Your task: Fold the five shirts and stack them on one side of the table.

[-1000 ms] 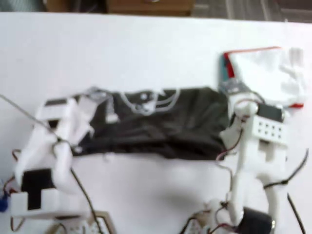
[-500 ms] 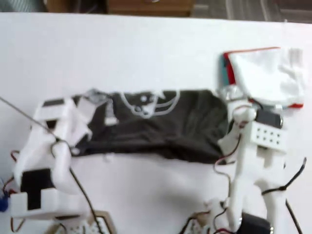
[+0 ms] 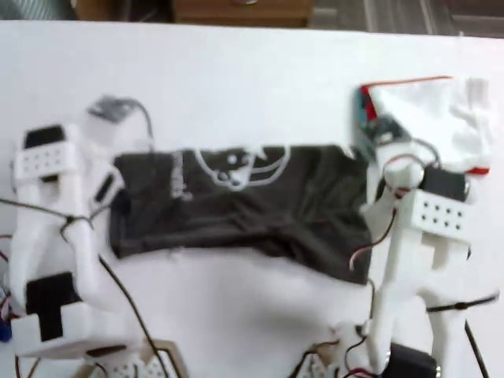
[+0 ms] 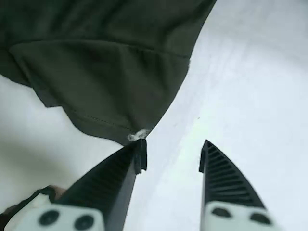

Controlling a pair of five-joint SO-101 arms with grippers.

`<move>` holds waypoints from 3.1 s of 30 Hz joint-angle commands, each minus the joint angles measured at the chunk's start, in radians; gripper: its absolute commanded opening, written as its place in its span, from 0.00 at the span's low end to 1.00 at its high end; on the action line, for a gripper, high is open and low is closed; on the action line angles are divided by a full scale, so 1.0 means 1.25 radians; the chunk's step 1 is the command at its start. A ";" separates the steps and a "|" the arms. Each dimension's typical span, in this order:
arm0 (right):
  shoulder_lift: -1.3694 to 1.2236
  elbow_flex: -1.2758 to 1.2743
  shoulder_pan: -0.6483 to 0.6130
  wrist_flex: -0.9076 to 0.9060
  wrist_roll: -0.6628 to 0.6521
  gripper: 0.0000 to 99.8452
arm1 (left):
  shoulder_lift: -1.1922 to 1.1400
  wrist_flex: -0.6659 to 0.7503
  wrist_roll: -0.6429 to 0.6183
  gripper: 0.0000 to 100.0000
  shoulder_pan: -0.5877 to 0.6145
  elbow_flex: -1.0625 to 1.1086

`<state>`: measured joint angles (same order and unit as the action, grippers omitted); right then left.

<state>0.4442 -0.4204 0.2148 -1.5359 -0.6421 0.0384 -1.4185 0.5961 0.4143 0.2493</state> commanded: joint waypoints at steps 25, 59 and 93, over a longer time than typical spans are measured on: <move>-0.646 0.403 -0.198 0.284 0.185 0.02 | -0.396 0.273 -0.227 0.03 -0.139 -0.228; -0.887 1.067 -0.157 -0.168 0.169 0.02 | -1.019 -0.282 -0.182 0.02 -0.056 -1.395; -0.018 -0.261 -0.287 0.380 0.162 0.02 | -0.076 0.104 -0.180 0.03 -0.150 0.090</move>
<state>0.3368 -0.6905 -0.1120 -1.0986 -0.4273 -0.1688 -1.4032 0.3629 0.2332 0.2064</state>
